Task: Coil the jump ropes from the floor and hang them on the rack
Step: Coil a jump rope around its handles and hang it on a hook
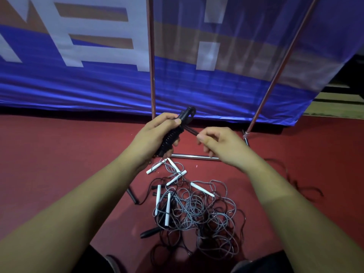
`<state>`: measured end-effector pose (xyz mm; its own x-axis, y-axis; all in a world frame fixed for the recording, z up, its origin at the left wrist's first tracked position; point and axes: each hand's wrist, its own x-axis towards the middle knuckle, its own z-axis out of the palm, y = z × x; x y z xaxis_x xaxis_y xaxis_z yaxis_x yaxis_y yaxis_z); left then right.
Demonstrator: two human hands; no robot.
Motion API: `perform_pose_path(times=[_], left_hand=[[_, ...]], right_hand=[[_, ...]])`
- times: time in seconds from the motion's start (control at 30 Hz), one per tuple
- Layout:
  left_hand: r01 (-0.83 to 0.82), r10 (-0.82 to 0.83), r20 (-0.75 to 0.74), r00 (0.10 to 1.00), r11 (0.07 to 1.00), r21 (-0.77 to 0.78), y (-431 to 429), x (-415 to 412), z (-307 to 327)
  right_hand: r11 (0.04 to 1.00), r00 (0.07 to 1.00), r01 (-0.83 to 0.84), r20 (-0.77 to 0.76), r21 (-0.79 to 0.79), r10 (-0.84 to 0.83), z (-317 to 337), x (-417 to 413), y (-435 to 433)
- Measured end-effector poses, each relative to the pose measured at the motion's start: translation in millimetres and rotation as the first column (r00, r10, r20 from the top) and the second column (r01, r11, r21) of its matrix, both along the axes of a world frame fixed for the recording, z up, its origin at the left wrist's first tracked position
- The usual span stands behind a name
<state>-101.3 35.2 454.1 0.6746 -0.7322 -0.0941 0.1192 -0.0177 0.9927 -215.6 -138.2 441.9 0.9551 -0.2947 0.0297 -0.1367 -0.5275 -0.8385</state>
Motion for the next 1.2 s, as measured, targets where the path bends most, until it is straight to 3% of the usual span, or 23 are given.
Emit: perform_pose_path(times=[0.13, 0.2, 0.33, 0.43, 0.57, 0.6, 0.63, 0.7, 0.77, 0.83, 0.97, 1.1, 1.2], left_hand=[[0.015, -0.079, -0.458, 0.886, 0.990, -0.142, -5, 1, 0], [0.018, -0.105, -0.482, 0.870, 0.983, -0.183, -5, 4, -1], [0.035, -0.077, -0.343, 0.936, 0.991, -0.127, 2, 19, -3], [-0.047, 0.034, -0.170, 0.985, 0.996, -0.071, 6, 26, -7], [-0.150, 0.149, 0.034, 0.988, 0.989, 0.018, 6, 23, -5], [-0.174, 0.161, 0.153, 0.975, 0.982, 0.075, 7, 26, -6], [-0.218, 0.153, 0.340, 0.928, 0.962, 0.165, 10, 30, -8], [-0.360, 0.015, 0.687, 0.727, 0.860, 0.362, 15, 33, -13], [-0.485, -0.139, 0.840, 0.525, 0.762, 0.429, 13, 27, -18], [-0.514, -0.238, 0.864, 0.443, 0.722, 0.463, 5, 19, -20], [-0.375, -0.463, 0.757, 0.460, 0.672, 0.639, -1, 15, -30], [-0.192, -0.575, 0.706, 0.412, 0.703, 0.685, -5, -9, -30], [-0.102, -0.531, 0.739, 0.414, 0.780, 0.617, -7, -18, -28]], right_hand=[[0.997, 0.999, 0.009, -0.051, 0.080, -0.005, 4, 4, 6], [0.998, 0.999, 0.013, -0.040, 0.062, -0.010, 7, 8, 13], [0.998, 0.999, -0.045, -0.031, -0.048, 0.044, 17, 5, 18], [0.998, 0.998, -0.042, -0.055, -0.054, 0.039, 23, 0, 17], [0.997, 0.997, -0.030, -0.073, -0.072, 0.025, 29, -1, 22], [0.997, 0.997, -0.032, -0.074, -0.064, 0.028, 29, -2, 23], [0.997, 0.997, -0.036, -0.077, -0.065, 0.031, 26, -3, 22], [0.992, 0.995, -0.035, -0.099, -0.120, 0.023, 21, -6, 19], [0.988, 0.991, -0.032, -0.130, -0.153, 0.012, 19, -7, 18], [0.985, 0.993, -0.037, -0.113, -0.166, 0.018, 22, -8, 20], [0.964, 0.999, 0.032, 0.015, -0.263, -0.029, 22, -8, 19], [0.963, 0.980, 0.169, 0.141, -0.212, -0.140, 23, -8, 8], [0.972, 0.972, 0.201, 0.147, -0.117, -0.183, 24, -7, -1]])
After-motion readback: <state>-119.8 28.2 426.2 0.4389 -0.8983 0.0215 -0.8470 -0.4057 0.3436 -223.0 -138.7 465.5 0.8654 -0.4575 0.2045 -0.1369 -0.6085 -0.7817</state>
